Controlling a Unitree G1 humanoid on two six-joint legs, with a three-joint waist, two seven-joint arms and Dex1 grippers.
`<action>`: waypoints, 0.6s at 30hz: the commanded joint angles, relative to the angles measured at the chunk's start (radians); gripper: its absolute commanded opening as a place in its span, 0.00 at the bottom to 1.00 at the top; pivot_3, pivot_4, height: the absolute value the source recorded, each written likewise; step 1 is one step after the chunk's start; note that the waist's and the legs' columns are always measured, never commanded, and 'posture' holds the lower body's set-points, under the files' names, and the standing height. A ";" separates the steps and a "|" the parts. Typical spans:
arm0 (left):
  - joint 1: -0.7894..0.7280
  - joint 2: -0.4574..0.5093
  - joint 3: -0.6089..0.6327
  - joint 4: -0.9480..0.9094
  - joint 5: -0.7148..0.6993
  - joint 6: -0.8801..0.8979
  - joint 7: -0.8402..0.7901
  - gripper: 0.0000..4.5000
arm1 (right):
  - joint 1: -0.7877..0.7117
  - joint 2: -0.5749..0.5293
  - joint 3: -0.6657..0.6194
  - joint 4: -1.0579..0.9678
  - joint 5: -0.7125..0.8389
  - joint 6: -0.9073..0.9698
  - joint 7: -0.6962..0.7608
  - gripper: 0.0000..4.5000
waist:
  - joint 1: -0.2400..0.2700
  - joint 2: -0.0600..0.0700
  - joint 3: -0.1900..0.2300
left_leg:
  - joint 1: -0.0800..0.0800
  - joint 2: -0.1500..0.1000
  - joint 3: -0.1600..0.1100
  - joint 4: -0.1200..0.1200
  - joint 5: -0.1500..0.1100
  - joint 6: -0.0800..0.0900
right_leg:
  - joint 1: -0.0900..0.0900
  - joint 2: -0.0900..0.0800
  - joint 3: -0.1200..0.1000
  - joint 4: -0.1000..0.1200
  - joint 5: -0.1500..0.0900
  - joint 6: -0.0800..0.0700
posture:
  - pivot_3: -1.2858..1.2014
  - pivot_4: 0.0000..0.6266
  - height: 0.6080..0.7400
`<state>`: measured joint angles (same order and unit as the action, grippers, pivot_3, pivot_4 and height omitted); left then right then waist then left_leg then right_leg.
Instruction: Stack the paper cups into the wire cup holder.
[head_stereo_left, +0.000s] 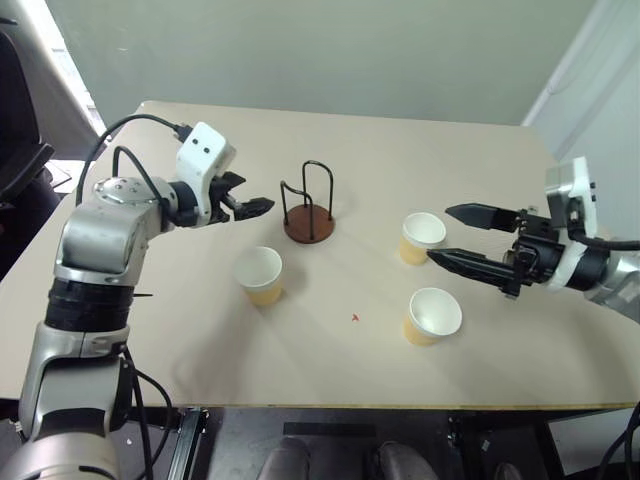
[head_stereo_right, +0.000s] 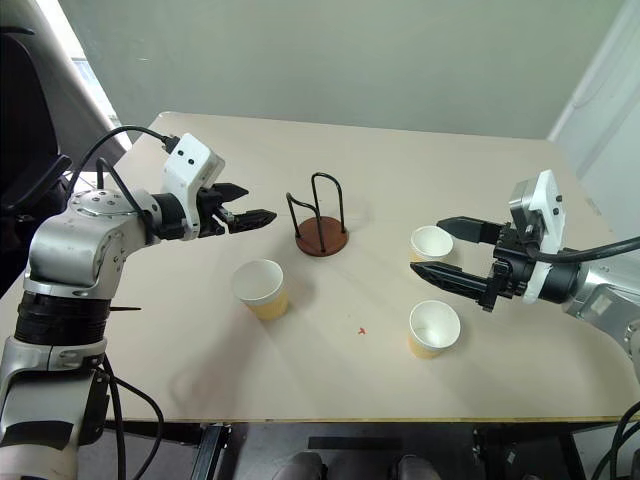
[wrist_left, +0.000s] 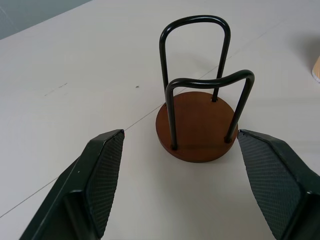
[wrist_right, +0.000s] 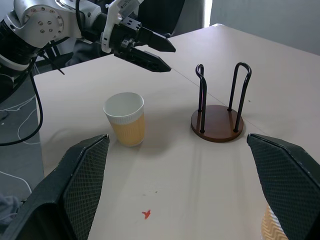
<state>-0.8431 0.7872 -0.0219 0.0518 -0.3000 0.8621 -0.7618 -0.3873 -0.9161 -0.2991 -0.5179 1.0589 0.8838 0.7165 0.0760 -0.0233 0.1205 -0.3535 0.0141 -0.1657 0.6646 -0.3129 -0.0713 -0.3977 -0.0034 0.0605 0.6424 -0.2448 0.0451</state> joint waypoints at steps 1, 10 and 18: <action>-0.019 0.008 0.006 -0.018 0.007 0.003 -0.003 0.86 | -0.007 -0.013 -0.042 -0.021 0.017 -0.009 -0.006 1.00 | 0.000 0.000 0.000 | 0.000 0.000 0.000 0.000 0.000 0.000 | 0.000 0.000 0.000 0.000 0.000 0.000 | 0.52 0.24 1.00; -0.058 -0.022 -0.009 0.025 0.036 0.033 0.036 0.86 | -0.007 -0.021 -0.043 -0.020 0.022 -0.006 0.001 1.00 | 0.002 0.000 0.000 | 0.000 0.000 0.000 0.000 0.000 0.000 | 0.000 0.000 0.000 0.000 0.000 0.000 | 0.52 0.24 1.00; -0.161 -0.130 -0.102 0.165 0.115 0.036 0.084 0.86 | 0.004 -0.025 -0.058 -0.035 0.029 -0.004 -0.014 1.00 | 0.009 -0.001 0.000 | 0.000 0.000 0.002 0.002 0.000 0.000 | 0.000 -0.001 0.001 0.001 0.001 0.001 | 0.52 0.24 1.00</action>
<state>-0.9673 0.6552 -0.1300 0.2089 -0.2034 0.9176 -0.6875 -0.3830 -0.9229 -0.3028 -0.5220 1.0661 0.8839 0.7150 0.0849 -0.0239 0.1208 -0.3535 0.0142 -0.1635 0.6660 -0.3128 -0.0710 -0.3976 -0.0038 0.0618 0.6431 -0.2441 0.0464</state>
